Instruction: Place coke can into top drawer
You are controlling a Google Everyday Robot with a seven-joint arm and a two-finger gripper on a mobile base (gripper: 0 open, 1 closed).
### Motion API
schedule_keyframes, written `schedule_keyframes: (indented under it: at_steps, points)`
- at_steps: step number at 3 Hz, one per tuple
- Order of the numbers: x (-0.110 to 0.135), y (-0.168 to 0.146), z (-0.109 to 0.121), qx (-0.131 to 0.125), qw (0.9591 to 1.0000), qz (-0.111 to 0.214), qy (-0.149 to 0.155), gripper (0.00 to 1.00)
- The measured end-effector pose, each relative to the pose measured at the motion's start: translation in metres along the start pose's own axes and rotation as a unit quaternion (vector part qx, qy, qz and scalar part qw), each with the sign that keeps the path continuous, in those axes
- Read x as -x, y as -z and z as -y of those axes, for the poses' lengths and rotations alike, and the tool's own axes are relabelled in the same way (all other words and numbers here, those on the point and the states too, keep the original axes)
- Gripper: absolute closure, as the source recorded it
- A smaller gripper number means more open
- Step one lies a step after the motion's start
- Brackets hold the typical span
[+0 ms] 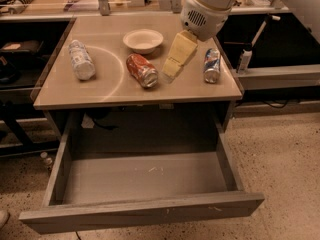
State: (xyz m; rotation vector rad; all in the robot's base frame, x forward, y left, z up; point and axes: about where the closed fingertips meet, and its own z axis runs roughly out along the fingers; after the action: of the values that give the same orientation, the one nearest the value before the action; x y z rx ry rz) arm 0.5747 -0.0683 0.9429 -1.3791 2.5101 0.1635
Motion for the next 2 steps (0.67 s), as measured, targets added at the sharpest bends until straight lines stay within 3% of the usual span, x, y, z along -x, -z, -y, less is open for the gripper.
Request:
schedule_keyframes:
  at_steps: [1, 2]
  points:
    - [0.035, -0.017, -0.006, 0.029, 0.9993, 0.02, 0.011, 0.0]
    - [0.065, -0.045, -0.012, 0.059, 0.9982, 0.009, 0.006, 0.0]
